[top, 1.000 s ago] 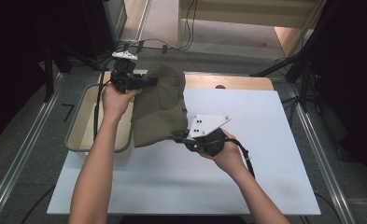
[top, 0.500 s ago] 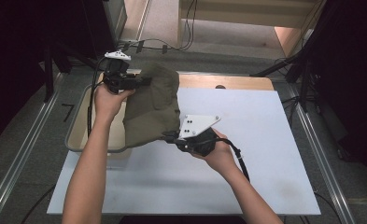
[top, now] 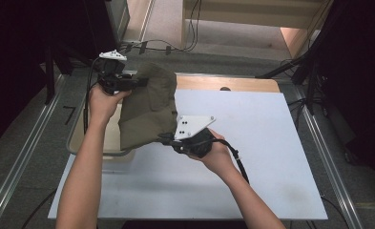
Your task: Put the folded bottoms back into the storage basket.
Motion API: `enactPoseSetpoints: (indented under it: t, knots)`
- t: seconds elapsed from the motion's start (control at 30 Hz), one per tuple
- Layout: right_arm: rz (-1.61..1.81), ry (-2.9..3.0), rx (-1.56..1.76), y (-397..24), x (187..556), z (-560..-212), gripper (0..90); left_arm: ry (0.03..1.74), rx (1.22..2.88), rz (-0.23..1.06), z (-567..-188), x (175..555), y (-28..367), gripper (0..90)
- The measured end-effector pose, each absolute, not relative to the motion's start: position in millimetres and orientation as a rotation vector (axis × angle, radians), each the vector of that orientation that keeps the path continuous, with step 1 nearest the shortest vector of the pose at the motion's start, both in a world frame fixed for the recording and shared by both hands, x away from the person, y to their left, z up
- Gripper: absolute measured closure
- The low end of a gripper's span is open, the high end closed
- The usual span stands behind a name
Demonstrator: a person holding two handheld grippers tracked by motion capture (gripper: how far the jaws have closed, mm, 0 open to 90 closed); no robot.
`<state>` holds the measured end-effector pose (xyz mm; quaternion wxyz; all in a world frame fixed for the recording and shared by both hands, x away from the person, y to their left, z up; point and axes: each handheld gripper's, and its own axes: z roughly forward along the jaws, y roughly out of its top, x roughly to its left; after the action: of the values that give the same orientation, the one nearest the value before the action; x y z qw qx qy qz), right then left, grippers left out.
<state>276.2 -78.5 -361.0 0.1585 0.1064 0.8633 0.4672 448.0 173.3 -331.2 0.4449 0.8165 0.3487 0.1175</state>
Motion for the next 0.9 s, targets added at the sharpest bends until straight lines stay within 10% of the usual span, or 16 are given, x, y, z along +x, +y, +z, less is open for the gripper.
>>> enactPoseSetpoints:
  t: [0.9]
  knots:
    - [1.345, 2.491, 0.236, -39, 286, -356, 84.2, 0.889, 2.034, 0.327, -330, 452, 204, 71.0]
